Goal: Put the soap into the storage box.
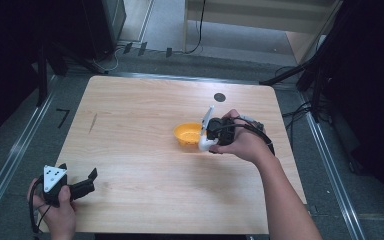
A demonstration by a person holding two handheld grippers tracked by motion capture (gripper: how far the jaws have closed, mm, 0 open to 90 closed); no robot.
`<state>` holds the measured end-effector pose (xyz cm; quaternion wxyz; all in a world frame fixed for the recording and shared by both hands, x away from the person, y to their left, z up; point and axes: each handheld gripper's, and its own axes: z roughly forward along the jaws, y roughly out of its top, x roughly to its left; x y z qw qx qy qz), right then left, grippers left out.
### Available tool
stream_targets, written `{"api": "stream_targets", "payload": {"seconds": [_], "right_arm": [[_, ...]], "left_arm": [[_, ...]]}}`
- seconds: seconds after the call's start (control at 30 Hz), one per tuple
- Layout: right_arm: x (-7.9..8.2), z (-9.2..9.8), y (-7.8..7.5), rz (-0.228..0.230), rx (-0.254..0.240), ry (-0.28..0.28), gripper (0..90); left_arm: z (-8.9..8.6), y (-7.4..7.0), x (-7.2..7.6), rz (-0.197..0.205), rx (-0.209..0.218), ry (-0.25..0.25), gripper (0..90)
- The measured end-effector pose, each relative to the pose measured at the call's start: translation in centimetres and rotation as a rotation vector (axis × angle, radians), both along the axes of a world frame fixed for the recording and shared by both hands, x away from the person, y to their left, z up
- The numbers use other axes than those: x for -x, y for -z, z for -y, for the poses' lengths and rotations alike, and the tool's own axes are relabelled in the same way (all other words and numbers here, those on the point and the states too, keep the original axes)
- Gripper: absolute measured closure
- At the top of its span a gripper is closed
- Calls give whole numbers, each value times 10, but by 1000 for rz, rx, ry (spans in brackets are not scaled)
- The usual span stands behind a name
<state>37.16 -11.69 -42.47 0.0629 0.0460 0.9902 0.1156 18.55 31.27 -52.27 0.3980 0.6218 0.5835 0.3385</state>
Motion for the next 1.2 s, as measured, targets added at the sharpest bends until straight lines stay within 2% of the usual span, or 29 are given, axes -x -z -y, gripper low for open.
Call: {"api": "stream_targets", "payload": {"seconds": [0.37, 0.6, 0.8, 1.2], "right_arm": [[-19, -17, 1, 10, 2, -12, 504], [-28, -26, 1, 13, 1, -10, 504], [-37, -33, 3, 17, -19, -28, 503], [-49, -45, 10, 35, 1, -34, 503]], "left_arm": [[2, 0, 0, 5, -7, -2, 11], [0, 0, 0, 6, 5, -2, 11], [0, 0, 0, 7, 5, -2, 11], [0, 0, 0, 7, 15, -2, 11]]}}
